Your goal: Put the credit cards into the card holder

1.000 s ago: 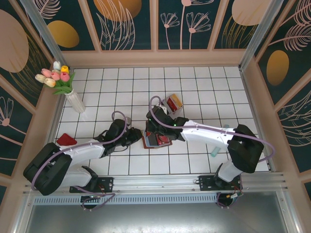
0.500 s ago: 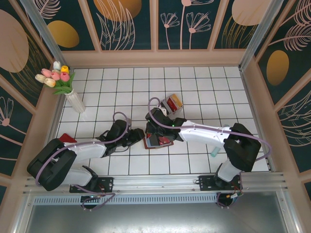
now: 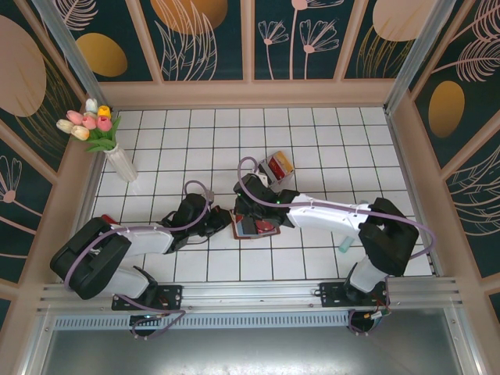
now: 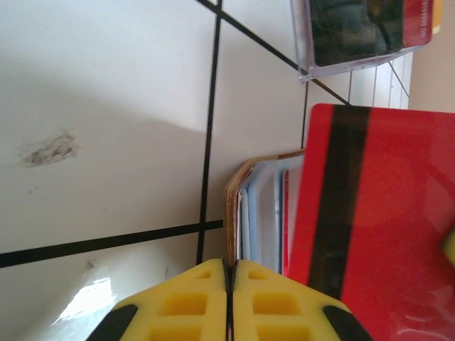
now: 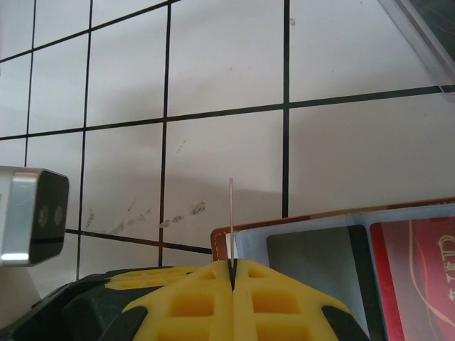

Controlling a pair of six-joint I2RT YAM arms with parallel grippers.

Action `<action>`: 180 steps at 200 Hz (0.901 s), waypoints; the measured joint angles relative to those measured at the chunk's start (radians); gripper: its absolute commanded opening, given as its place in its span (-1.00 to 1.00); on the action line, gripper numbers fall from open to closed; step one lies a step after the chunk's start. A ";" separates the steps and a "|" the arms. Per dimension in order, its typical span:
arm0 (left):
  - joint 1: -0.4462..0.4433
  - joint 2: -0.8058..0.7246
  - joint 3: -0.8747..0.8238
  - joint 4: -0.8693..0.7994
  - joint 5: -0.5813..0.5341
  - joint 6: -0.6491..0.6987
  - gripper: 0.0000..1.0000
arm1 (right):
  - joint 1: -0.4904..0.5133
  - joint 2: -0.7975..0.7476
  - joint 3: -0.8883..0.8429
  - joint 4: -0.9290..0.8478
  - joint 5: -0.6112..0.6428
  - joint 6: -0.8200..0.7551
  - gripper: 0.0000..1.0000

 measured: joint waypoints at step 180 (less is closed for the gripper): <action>0.000 -0.046 -0.018 0.005 -0.003 -0.001 -1.00 | 0.068 0.076 0.134 -0.227 0.209 -0.052 -1.00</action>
